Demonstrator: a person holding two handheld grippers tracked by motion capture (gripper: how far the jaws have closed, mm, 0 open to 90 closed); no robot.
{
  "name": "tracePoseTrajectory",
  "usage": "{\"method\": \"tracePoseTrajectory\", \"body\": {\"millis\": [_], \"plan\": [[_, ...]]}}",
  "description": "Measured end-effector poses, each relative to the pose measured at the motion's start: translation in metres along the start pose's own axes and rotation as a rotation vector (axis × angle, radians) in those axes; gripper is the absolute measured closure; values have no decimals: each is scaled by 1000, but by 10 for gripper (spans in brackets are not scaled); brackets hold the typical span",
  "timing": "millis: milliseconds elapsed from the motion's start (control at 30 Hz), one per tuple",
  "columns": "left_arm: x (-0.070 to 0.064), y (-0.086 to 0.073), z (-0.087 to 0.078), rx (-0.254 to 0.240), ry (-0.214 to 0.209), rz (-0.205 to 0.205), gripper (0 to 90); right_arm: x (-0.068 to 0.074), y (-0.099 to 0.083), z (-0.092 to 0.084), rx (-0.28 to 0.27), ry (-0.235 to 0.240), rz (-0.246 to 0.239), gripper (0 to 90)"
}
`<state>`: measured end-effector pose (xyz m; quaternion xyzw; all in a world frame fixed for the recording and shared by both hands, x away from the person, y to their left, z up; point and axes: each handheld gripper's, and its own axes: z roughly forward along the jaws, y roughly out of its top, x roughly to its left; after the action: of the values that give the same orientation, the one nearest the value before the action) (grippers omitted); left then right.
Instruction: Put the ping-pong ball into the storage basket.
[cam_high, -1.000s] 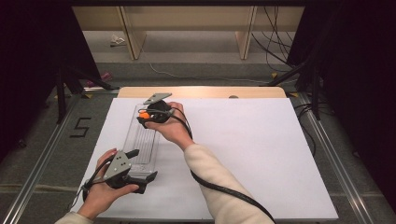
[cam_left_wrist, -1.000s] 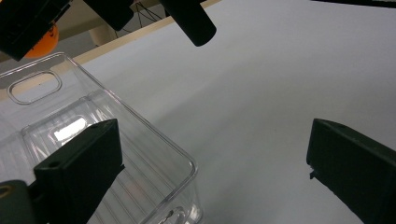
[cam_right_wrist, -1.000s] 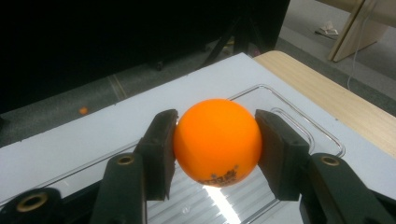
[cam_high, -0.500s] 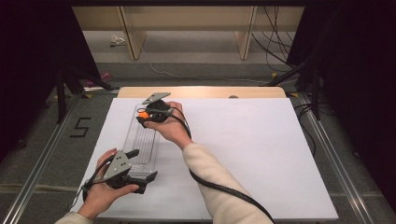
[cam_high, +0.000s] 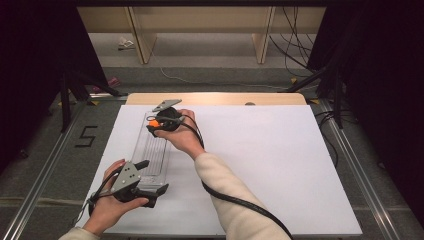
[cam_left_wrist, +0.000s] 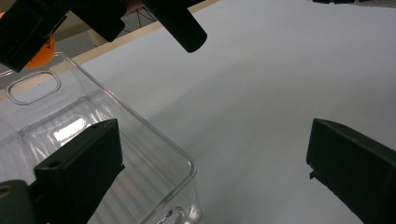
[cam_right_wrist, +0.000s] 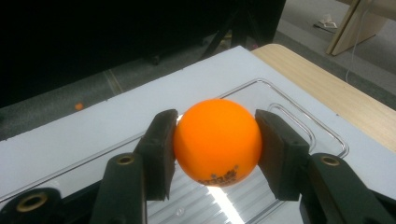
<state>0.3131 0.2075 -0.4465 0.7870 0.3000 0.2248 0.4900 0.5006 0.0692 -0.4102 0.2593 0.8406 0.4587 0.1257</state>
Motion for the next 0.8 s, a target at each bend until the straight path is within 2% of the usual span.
{"method": "tracePoseTrajectory", "body": {"millis": [800], "plan": [[0,0,0,-1,-1,-1,32,-4,-2,12,28,-11,9,514]]}}
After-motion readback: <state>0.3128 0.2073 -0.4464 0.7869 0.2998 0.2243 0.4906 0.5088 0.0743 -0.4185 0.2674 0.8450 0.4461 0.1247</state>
